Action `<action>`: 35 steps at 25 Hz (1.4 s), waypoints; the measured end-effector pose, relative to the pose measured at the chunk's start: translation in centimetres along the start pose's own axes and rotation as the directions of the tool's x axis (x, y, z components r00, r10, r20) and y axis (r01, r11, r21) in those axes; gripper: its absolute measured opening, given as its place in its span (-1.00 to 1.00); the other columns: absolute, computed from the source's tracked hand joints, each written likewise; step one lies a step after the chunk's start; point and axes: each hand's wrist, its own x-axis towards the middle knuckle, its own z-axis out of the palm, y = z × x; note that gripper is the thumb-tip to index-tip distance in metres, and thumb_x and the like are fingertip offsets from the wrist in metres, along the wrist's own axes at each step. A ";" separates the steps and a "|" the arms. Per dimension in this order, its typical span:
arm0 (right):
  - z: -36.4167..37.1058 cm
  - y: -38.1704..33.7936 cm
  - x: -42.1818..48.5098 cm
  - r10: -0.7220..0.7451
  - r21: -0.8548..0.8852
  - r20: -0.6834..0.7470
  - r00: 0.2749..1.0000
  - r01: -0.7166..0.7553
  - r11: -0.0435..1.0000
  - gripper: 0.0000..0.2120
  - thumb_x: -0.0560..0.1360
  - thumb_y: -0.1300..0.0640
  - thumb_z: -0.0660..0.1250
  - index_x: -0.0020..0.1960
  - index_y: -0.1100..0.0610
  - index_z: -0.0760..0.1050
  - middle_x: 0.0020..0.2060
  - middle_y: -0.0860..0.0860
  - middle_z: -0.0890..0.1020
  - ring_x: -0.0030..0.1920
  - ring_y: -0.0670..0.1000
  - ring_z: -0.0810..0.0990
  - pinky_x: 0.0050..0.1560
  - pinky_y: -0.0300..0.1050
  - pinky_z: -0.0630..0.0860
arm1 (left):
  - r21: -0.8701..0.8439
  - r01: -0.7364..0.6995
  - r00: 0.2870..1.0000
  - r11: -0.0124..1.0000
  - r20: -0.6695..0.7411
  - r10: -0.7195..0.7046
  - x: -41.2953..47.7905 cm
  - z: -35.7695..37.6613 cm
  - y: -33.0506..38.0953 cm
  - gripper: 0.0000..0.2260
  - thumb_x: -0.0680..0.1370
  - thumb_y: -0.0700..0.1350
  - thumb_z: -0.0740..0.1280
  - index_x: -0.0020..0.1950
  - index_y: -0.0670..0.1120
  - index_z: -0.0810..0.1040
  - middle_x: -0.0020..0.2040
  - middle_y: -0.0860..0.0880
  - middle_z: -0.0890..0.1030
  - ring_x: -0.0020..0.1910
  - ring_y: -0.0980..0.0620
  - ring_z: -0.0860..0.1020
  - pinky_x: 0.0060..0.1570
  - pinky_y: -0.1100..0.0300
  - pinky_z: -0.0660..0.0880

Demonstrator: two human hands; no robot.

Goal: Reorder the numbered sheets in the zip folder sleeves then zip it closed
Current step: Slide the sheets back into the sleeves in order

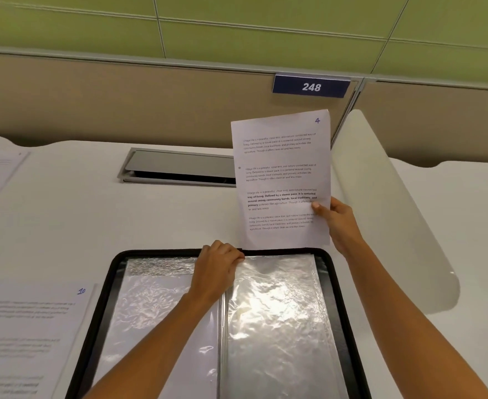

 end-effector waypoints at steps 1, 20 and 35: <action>0.1 -0.2 0.3 -0.003 -0.014 0.018 1.000 0.003 1.000 -0.77 0.52 0.20 0.37 0.18 0.14 0.60 0.02 0.04 0.70 -0.01 0.05 0.69 -0.08 -0.13 0.63 | -0.011 0.004 1.000 1.000 -0.004 -0.004 -0.3 -0.1 0.0 -0.95 0.48 -0.09 0.44 -0.08 0.05 0.67 -0.14 0.13 0.62 -0.14 0.08 0.53 -0.18 0.18 0.42; 3.5 -0.2 2.3 0.042 -0.356 0.191 0.981 0.030 0.934 -0.82 0.55 0.17 0.35 0.13 0.13 0.62 -0.06 0.02 0.70 -0.07 0.05 0.66 -0.05 -0.08 0.52 | 0.040 -0.020 1.000 0.999 0.023 0.019 -0.8 0.1 0.9 -0.92 0.41 -0.05 0.41 -0.12 0.02 0.59 -0.15 0.14 0.60 -0.11 0.06 0.51 -0.15 0.17 0.45; 5.0 2.0 0.6 0.029 -0.431 0.108 0.994 0.020 0.902 -0.82 0.54 0.14 0.36 0.12 0.16 0.60 -0.04 0.08 0.69 -0.07 0.11 0.67 0.00 0.03 0.62 | 0.092 -0.124 0.992 0.988 0.044 0.120 1.3 2.0 3.9 -0.82 0.45 0.12 0.36 -0.03 0.07 0.62 -0.14 0.16 0.62 -0.06 0.08 0.52 0.02 0.17 0.26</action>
